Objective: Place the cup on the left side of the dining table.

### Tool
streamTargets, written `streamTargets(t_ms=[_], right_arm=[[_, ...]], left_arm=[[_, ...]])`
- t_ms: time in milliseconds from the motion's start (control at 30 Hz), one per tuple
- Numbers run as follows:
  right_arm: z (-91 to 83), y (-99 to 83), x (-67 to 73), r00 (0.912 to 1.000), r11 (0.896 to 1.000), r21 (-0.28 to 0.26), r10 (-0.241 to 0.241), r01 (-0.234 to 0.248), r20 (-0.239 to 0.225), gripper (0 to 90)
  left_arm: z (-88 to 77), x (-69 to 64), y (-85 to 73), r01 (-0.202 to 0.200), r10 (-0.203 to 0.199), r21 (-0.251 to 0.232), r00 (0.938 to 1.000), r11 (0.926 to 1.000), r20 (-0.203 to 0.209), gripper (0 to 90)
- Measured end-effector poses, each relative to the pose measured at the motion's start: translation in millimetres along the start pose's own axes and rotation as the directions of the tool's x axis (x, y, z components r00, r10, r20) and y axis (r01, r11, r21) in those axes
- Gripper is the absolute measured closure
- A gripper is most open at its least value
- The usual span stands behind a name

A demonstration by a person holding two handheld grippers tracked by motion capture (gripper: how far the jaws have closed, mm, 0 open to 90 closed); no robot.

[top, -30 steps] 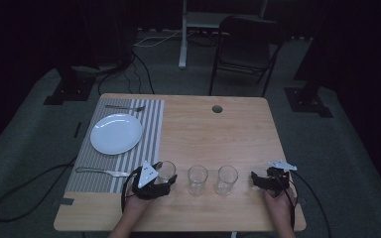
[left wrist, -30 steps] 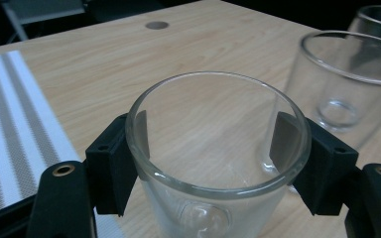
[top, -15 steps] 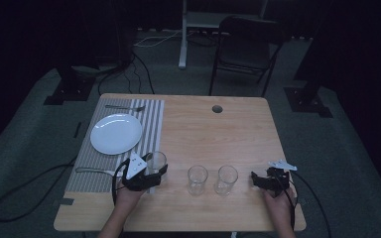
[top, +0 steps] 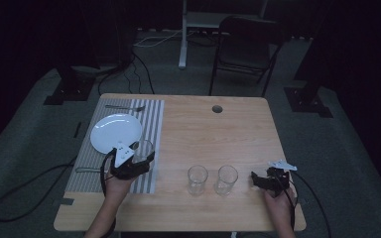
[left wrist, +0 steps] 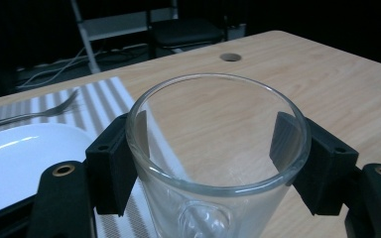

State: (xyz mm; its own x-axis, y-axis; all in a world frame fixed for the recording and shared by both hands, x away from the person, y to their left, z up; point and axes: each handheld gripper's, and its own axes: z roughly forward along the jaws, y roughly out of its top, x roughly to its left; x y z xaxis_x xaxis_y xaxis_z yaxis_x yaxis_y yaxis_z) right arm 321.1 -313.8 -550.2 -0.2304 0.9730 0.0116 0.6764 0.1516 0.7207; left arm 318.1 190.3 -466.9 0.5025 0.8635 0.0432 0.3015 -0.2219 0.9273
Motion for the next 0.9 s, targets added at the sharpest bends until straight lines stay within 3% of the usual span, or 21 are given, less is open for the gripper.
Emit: streamTargets(t_ms=[333,667,900], right_arm=[[0.0,0.0,0.0,1.0,1.0,0.0,0.0,0.0,0.0,12.6],[0.0,0.0,-0.1,1.0,1.0,0.0,0.0,0.0,0.0,12.6],[0.0,0.0,0.0,1.0,1.0,0.0,0.0,0.0,0.0,12.6]], left_arm=[[9.1,22.8,-8.5,0.041,-0.04,0.027,0.9977,0.9988,-0.054,29.2],[15.1,33.1,-14.4,0.057,-0.05,0.063,0.9928,0.9964,-0.109,29.2],[16.3,39.6,-19.4,0.075,-0.067,0.064,0.9907,0.9951,-0.118,29.2]])
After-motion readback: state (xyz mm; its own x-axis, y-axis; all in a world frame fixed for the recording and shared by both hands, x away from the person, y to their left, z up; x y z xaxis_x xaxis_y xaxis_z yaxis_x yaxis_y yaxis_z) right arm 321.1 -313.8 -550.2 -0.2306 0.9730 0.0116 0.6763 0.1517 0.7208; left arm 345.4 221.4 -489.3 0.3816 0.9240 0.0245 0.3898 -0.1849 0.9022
